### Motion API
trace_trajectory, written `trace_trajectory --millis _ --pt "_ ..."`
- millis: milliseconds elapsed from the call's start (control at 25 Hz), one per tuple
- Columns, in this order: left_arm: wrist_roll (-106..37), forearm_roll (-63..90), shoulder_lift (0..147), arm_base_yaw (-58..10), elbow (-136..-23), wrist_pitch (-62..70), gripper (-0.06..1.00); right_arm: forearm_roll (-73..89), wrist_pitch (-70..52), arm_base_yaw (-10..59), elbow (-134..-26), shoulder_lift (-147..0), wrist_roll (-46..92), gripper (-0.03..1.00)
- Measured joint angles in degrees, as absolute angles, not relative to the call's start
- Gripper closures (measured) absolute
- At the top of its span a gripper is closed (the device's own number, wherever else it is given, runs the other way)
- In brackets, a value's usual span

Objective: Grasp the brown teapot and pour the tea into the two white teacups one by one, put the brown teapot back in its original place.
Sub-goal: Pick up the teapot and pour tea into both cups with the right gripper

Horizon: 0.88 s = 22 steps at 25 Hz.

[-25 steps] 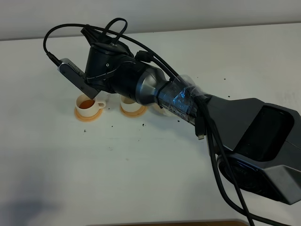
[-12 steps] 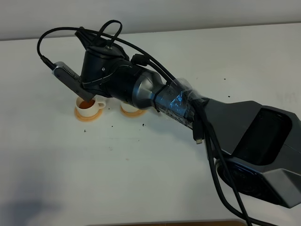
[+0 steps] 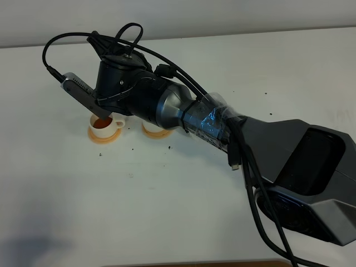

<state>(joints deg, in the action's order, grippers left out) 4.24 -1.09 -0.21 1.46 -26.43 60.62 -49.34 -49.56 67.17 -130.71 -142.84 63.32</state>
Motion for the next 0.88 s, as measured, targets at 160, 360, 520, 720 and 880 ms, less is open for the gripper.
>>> trace_trajectory --millis 160,360,520,720,880 --pt "4.24 -1.09 -0.21 1.46 -26.43 60.62 0.67 -49.77 -49.15 67.17 -130.71 -142.84 63.32 0.83" --pt "4.24 -1.09 -0.21 1.46 -26.43 60.62 0.67 -50.79 -48.89 67.17 -130.71 -142.84 63.32 0.83" --pt "4.24 -1.09 -0.21 1.46 -26.43 60.62 0.67 -50.96 -48.83 67.17 -130.71 -142.84 63.32 0.83" --pt "4.24 -1.09 -0.21 1.46 -26.43 60.62 0.67 -50.96 -48.60 67.17 -130.71 -142.84 63.32 0.83" --pt "4.24 -1.09 -0.21 1.46 -26.43 60.62 0.67 -50.96 -48.49 67.17 -130.71 -142.84 63.77 0.83"
